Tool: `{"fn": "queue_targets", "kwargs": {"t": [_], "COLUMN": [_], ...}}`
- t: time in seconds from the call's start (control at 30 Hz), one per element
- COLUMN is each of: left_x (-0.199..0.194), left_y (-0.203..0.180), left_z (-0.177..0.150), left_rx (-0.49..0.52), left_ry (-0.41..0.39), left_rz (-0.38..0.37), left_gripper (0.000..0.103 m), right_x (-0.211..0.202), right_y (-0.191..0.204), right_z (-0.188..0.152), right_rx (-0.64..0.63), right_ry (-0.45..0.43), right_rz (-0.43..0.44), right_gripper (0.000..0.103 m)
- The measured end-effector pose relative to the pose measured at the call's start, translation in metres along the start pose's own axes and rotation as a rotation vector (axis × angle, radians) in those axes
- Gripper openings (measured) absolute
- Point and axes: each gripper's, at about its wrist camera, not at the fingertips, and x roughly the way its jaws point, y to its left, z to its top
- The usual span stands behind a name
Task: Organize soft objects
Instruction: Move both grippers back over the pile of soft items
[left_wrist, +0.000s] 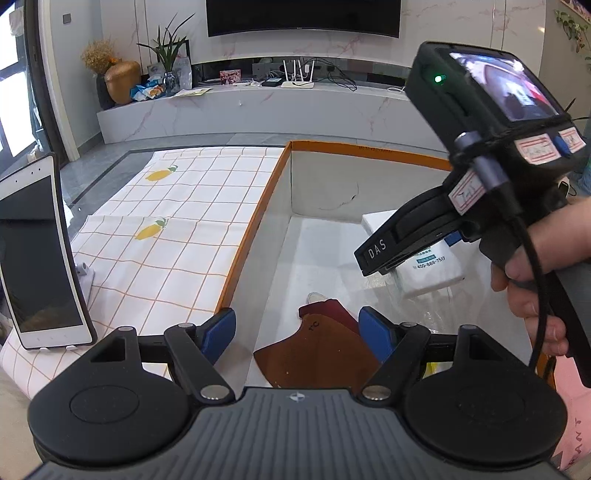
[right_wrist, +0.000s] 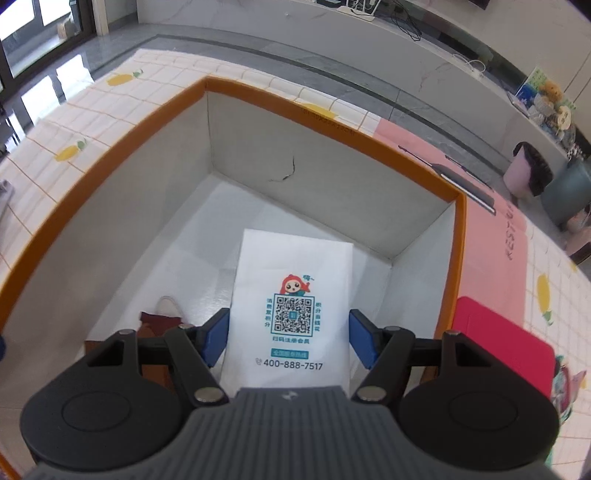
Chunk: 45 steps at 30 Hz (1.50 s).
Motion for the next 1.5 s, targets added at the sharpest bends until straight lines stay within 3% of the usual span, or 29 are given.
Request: {"fn": "queue_targets", "kwargs": {"t": [0.27,0.43,0.5,1.1,1.33,1.5], "left_x": [0.000,-0.001,-0.002,-0.005,-0.019,-0.037], "left_y": [0.000,-0.005,-0.005,-0.007,-0.016,-0.028], "left_z": [0.000,0.000,0.000,0.001,0.006,0.010], "left_rx": [-0.005,0.011,0.015,-0.028,-0.054,-0.061], "left_ry": [0.000,-0.013,-0.019,-0.013,-0.031,-0.081], "left_rz": [-0.002,0.018,0.021,0.004,-0.026,-0.029], "left_gripper": [0.089,0.089,0.089,0.089,0.090,0.090], "right_x": [-0.005,-0.011,-0.014,-0.054,-0.090,-0.120], "right_y": [0.005,0.011,0.012,-0.008,-0.027,-0.063], "right_z": [-0.005,-0.004,-0.004,-0.022,-0.049,-0.069], "right_rx": [-0.050,-0.084,-0.087,-0.055,-0.065,0.050], "right_ry": [-0.038,-0.054,-0.066,-0.124,-0.194,-0.274], "right_rz": [-0.051,-0.042,-0.042,-0.001,-0.060,-0.103], "right_gripper": [0.089,0.091,0.097,0.100,0.100,0.100]}}
